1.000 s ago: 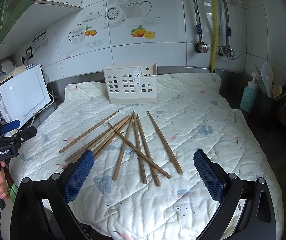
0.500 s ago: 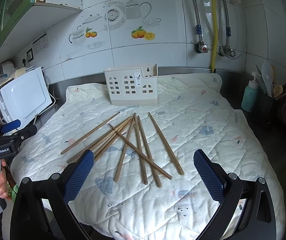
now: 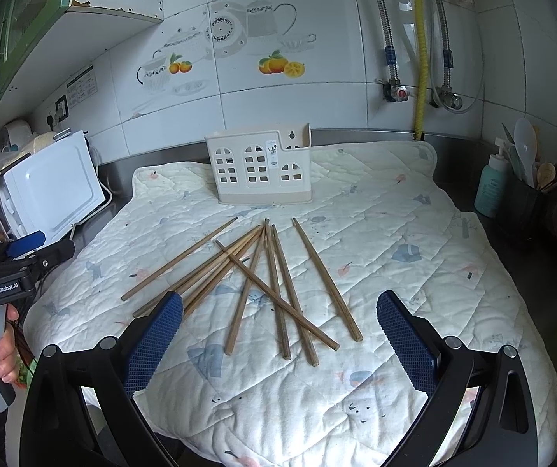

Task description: Organize utensils

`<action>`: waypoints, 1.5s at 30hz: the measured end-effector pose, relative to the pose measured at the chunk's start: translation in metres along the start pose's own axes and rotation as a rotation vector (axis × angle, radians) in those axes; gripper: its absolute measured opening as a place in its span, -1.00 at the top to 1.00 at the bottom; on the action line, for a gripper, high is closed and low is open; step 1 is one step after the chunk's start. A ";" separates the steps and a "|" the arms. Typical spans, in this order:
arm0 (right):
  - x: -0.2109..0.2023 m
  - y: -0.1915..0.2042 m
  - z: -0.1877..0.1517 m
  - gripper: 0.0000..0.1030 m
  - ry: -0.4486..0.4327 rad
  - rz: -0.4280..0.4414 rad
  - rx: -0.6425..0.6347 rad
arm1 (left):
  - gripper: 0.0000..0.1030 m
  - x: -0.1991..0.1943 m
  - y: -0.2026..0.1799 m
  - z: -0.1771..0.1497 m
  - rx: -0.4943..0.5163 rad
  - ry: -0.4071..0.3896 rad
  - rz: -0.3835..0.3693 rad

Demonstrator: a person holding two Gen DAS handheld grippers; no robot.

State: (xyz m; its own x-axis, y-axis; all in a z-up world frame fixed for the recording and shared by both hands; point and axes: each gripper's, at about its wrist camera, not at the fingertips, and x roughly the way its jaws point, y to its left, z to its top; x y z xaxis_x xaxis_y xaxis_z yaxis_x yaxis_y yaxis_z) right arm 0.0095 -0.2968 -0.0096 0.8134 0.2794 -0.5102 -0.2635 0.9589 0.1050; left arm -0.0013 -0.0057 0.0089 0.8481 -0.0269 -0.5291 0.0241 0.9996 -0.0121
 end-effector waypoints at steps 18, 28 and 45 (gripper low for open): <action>0.028 -0.015 -0.013 -0.36 0.077 0.052 -0.091 | -0.71 0.026 0.008 -0.028 -0.014 0.049 -0.105; 0.063 -0.027 -0.018 0.21 0.148 0.119 -0.154 | -0.43 0.054 -0.007 -0.048 0.070 0.127 -0.202; 0.099 -0.038 -0.022 0.66 0.215 0.183 -0.149 | 0.52 0.099 -0.038 -0.059 0.174 0.231 -0.346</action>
State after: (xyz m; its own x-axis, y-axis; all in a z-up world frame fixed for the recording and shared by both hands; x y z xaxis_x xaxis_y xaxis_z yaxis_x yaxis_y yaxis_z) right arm 0.0887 -0.3061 -0.0833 0.6218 0.4143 -0.6647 -0.4809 0.8718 0.0935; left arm 0.0503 -0.0458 -0.0934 0.6348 -0.3385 -0.6946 0.3906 0.9162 -0.0895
